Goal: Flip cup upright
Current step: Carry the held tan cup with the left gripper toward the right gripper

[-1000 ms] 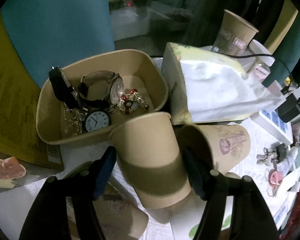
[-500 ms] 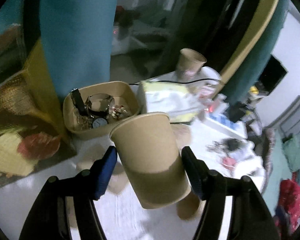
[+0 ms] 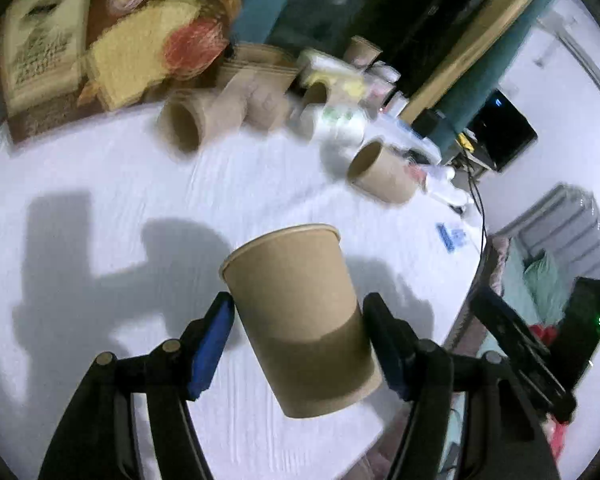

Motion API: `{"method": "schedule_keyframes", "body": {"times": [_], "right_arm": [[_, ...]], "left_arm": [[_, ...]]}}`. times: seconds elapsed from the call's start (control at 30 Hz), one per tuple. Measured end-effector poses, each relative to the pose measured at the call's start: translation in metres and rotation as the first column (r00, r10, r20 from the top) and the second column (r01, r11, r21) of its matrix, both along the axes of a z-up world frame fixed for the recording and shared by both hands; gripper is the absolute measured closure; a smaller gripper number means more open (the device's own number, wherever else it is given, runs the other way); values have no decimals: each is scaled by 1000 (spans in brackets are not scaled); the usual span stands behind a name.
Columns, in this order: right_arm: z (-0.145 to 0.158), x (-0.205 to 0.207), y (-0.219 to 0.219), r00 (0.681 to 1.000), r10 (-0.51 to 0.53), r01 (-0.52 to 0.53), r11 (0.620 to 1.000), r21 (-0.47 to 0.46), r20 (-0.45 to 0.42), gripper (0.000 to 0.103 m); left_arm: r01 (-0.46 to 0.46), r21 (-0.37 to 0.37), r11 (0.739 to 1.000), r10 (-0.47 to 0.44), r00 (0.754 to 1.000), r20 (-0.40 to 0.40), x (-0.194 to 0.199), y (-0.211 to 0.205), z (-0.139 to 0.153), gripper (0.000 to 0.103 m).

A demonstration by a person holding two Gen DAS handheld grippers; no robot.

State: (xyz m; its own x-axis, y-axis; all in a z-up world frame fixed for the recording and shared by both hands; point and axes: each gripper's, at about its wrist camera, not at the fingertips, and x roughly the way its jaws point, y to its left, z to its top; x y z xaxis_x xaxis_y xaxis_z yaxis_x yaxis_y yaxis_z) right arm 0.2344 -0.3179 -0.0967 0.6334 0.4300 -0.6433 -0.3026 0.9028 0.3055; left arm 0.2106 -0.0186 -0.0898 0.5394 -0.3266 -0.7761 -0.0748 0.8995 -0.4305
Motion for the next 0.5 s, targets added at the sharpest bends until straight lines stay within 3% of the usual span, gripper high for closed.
{"method": "schedule_keyframes", "body": {"times": [0.07,0.2,0.5], "right_arm": [[-12,-8,4,999,10,-10,1000,-5,-34,21],[-19,-15,10,999,28,-29,999,-34,-42,21],[-13,-14,16,998,48,-50,997,-65,-35,21]], "left_arm": [[-46,-39,998,44,998,-38,-22,3,-19,36],[-98,-32,995,96,993,-75,-43,0,-40,36],[-77,13,997,77,994,-70,-40,-5,-44,32]]}}
